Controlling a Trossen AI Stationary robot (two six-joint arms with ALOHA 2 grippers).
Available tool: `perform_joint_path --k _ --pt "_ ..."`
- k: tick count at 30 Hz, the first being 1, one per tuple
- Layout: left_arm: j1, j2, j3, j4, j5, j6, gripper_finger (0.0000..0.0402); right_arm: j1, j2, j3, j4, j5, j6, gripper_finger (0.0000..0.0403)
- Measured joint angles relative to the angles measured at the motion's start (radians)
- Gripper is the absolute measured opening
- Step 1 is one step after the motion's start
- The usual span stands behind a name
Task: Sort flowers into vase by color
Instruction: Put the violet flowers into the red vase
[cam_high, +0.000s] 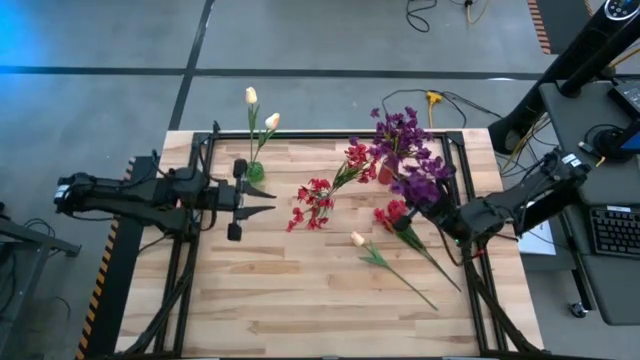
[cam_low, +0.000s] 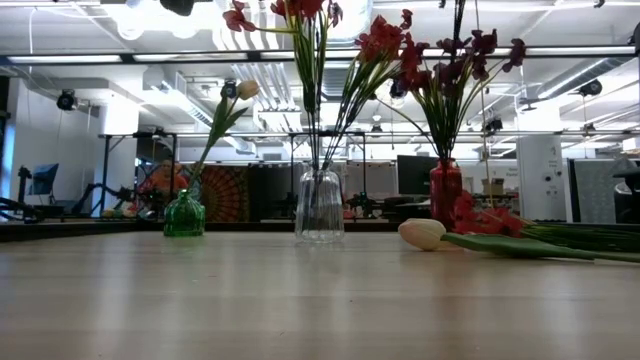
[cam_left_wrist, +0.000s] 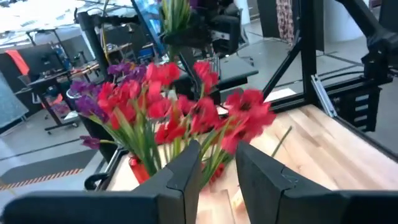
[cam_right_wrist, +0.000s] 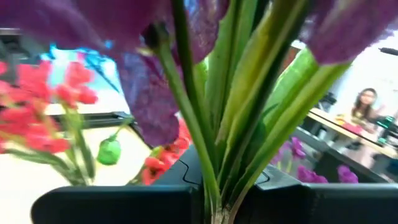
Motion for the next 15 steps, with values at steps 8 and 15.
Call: perform_joint_path --k 8,15 --pt "-0.247 0.145 0.106 0.001 -0.323 -0.028 0.0057 0.110 0.001 0.147 -0.299 0.018 0.159 0.0028" --pt "-0.403 0.389 0.245 0.001 -0.513 -0.112 0.0041 0.169 0.009 0.325 -0.686 -0.033 0.403 0.0028"
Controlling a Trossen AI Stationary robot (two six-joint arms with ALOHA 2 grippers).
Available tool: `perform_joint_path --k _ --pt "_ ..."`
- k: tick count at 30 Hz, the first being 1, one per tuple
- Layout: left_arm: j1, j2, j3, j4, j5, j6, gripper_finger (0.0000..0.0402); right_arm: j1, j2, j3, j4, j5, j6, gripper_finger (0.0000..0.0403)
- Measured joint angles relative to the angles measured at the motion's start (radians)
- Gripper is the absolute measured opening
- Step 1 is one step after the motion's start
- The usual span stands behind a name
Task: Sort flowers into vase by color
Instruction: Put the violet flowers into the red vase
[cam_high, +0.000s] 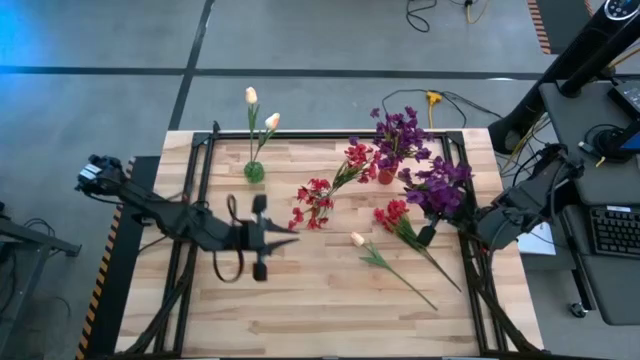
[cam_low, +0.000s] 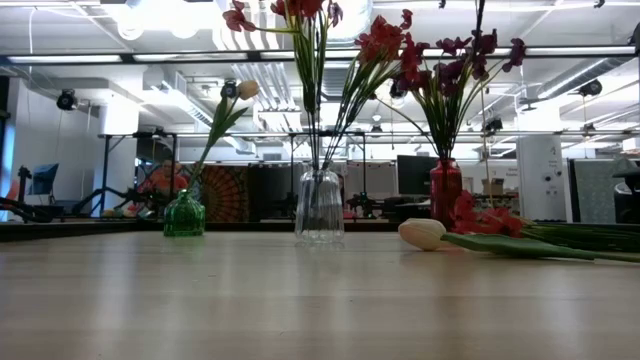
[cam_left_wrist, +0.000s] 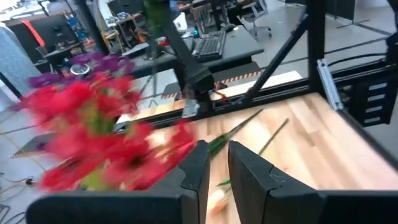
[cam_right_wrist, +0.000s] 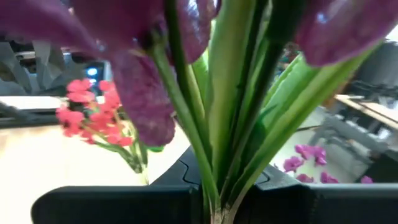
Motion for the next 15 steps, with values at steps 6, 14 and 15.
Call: perform_joint_path --k 6,14,15 --pt "-0.045 0.229 0.182 0.057 -0.089 -0.031 0.0040 0.003 -0.001 0.118 -0.114 -0.113 0.016 0.0028" --pt "-0.091 0.492 0.419 0.061 -0.393 -0.045 0.0040 0.003 -0.001 0.215 -0.251 -0.220 0.017 0.0028" --pt "-0.094 0.521 0.444 0.060 -0.411 -0.053 0.0040 0.003 -0.001 0.219 -0.264 -0.223 0.022 0.0028"
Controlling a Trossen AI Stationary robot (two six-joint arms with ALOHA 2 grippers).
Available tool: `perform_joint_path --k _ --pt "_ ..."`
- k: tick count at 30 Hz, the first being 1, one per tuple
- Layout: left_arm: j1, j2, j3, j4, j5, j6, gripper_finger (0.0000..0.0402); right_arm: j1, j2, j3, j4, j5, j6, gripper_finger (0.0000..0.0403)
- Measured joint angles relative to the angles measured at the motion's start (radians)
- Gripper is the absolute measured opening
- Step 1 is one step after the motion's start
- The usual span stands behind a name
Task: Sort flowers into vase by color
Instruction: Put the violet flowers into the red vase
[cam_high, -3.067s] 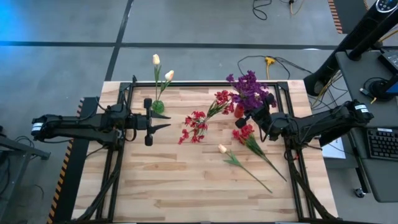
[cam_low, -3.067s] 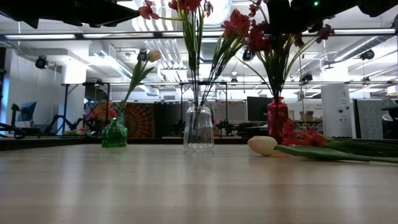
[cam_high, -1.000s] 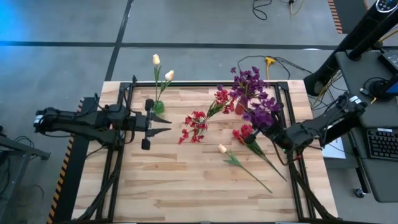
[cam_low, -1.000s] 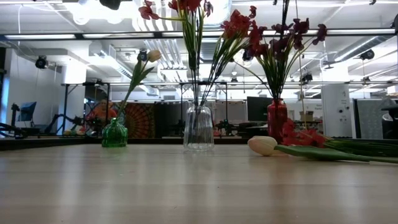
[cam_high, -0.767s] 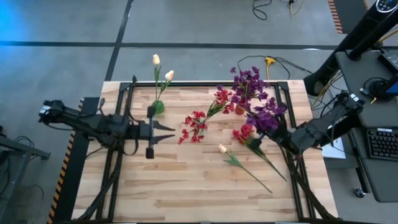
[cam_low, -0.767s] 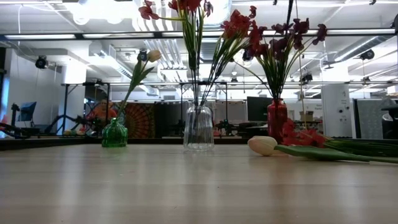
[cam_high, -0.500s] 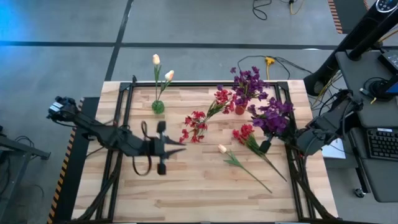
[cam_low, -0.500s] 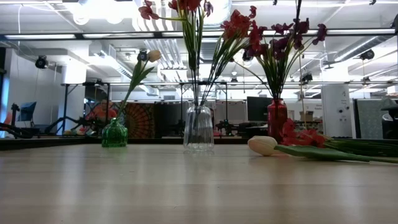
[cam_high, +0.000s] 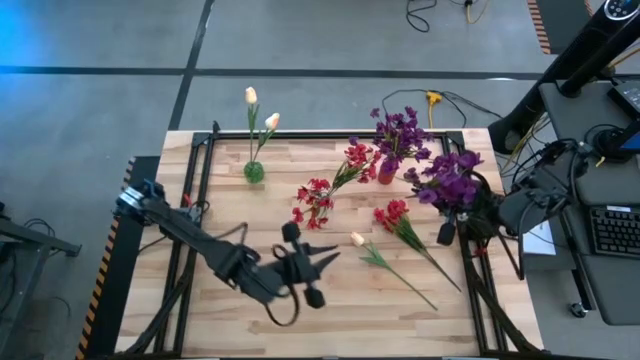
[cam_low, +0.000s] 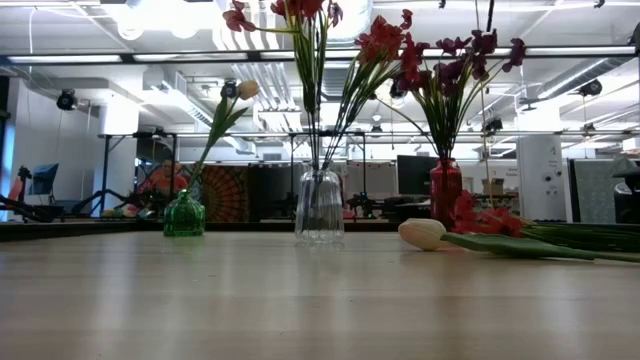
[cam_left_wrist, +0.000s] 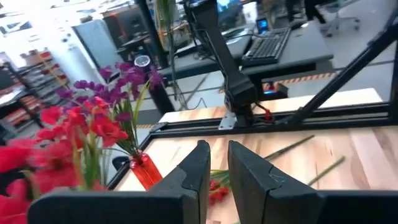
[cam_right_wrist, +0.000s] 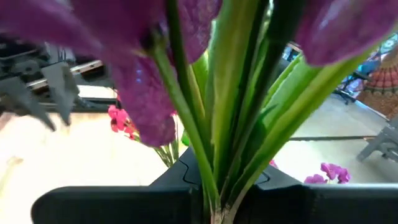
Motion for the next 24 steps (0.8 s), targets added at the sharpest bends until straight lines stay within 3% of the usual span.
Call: perform_joint_path --k 8,16,20,24 --pt "-0.043 0.107 0.134 -0.160 -0.023 -0.033 0.0040 0.000 0.000 -0.009 -0.042 -0.006 0.093 0.0028" --pt "-0.147 0.050 0.101 -0.253 0.009 -0.052 0.0040 0.000 0.009 -0.014 -0.210 -0.143 0.418 0.0028" --pt "-0.170 0.049 0.091 -0.277 0.003 -0.051 0.0040 0.000 0.029 -0.039 -0.224 -0.149 0.456 0.0028" --pt "-0.179 0.042 0.076 -0.287 0.090 -0.051 0.0040 0.000 0.052 -0.099 -0.176 -0.113 0.448 0.0028"
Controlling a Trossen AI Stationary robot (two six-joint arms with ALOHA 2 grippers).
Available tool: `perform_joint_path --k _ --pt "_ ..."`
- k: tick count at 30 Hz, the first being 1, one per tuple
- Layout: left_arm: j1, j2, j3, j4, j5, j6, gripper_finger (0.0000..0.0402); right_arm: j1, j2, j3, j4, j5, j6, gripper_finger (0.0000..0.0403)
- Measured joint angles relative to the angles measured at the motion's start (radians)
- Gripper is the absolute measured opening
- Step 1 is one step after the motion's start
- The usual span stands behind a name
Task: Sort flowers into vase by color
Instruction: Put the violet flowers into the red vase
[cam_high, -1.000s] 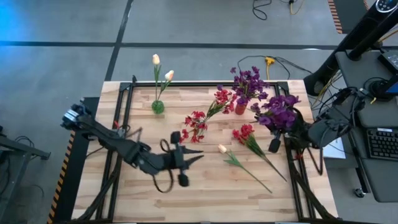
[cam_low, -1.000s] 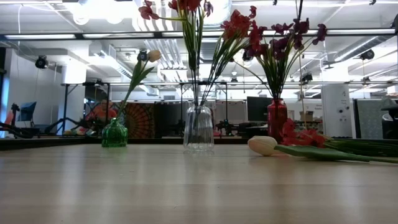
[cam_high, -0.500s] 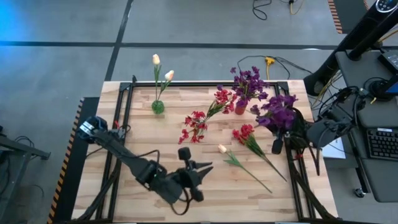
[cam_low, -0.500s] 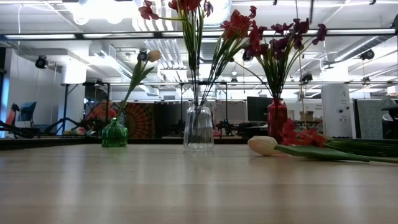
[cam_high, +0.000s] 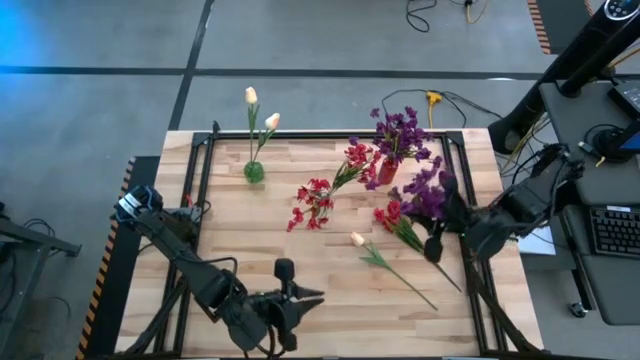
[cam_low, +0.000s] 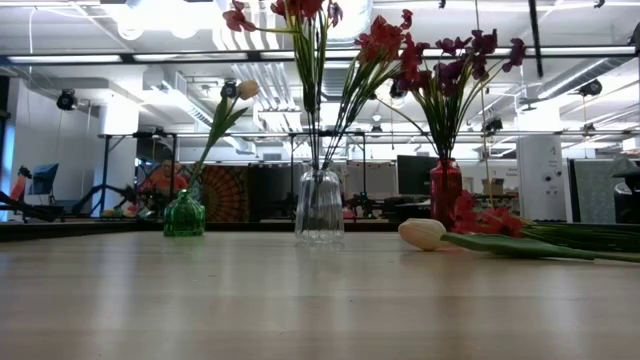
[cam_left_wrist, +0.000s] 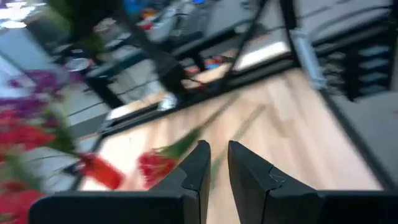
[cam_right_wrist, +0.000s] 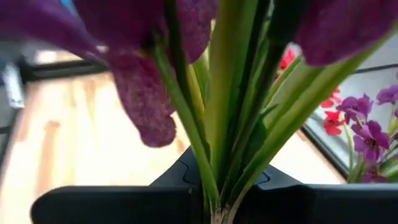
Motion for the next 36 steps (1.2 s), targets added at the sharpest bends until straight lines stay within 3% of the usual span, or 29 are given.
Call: perform_joint_path --k 2,6,19,27,31,36 --pt "-0.001 0.000 -0.014 -0.005 0.056 0.001 0.0040 0.000 0.012 -0.041 0.011 0.015 0.000 0.0028" --pt "0.001 -0.010 -0.049 -0.001 0.070 0.001 0.0040 0.000 0.030 -0.113 0.020 0.002 0.081 0.0028" --pt "0.011 -0.180 -0.286 0.296 0.017 0.065 0.0040 -0.011 0.136 -0.380 0.020 -0.412 0.540 0.0028" --pt "0.011 -0.297 -0.399 0.388 -0.078 0.079 0.0040 -0.024 0.218 -0.415 0.030 -0.486 0.569 0.0030" --pt "0.011 -0.329 -0.419 0.387 -0.126 0.081 0.0040 -0.030 0.248 -0.414 0.029 -0.525 0.567 0.0056" --pt "0.011 -0.372 -0.432 0.388 -0.154 0.125 0.0040 -0.030 0.274 -0.414 0.028 -0.541 0.564 0.0116"
